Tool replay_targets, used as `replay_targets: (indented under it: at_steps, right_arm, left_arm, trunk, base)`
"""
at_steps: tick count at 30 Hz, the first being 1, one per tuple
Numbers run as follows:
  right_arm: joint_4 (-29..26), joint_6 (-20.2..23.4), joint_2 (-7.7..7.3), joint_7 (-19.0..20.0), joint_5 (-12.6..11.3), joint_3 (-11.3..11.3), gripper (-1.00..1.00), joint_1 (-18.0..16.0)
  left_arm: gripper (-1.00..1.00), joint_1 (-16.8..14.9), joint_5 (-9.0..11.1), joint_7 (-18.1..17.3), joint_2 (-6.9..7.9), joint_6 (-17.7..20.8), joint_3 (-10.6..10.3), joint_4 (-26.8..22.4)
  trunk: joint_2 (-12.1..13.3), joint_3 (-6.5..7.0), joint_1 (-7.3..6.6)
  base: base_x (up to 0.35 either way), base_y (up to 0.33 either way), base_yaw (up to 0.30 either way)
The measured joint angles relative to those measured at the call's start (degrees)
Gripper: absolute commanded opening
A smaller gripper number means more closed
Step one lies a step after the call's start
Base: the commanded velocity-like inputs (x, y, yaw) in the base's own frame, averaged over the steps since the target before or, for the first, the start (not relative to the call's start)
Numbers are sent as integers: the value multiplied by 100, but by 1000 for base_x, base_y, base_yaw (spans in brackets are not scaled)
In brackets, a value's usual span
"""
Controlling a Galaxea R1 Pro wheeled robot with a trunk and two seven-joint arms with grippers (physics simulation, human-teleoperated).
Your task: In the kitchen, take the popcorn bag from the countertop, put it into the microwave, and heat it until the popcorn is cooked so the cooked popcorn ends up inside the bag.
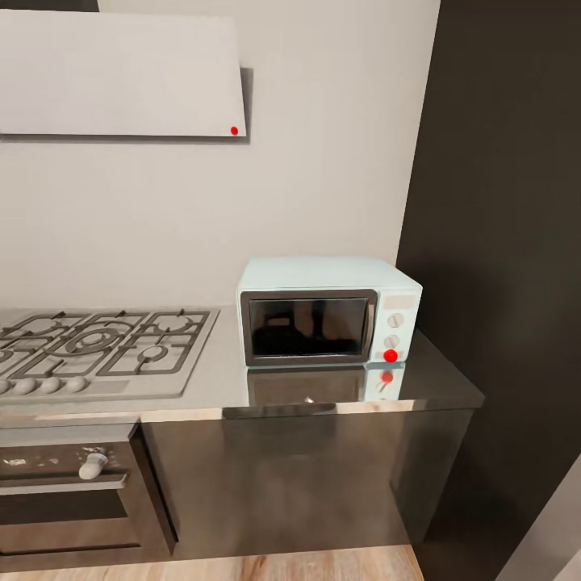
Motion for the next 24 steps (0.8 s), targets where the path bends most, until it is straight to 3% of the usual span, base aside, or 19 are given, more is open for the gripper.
replay_targets:
  at_steps: [3,11,17,19,21,24]
  right_arm:
    - [-1044,418,4,-1,6,5,100,1]
    - [-4369,2909,10,2,0,30,100,1]
    - [-7664,4727,13,4,-58,13,100,1]
    - [-8401,4980,12,4,-63,16,100,-45]
    - [-8603,5146,18,4,-63,86,100,-412]
    - [-8690,5820,32,2,-64,127,100,-1277]
  left_arm:
    - [100,0,-1,1,0,-2,2,0]
    - [100,0,0,1,7,-3,3,0]
    - [100,0,7,5,9,-3,-4,-1]
    - [100,0,9,7,9,-3,-5,-2]
    - [100,0,9,6,9,-3,-5,0]
    - [100,0,9,6,9,-3,-8,1]
  trunk:
    - [0,0,0]
    - [0,0,0]
    - [0,0,0]
    - [0,0,0]
    - [1,0,0]
    - [1,1,0]
  base:
    - [0,0,0]
    - [0,0,0]
    - [0,0,0]
    - [0,0,0]
    - [0,0,0]
    - [0,0,0]
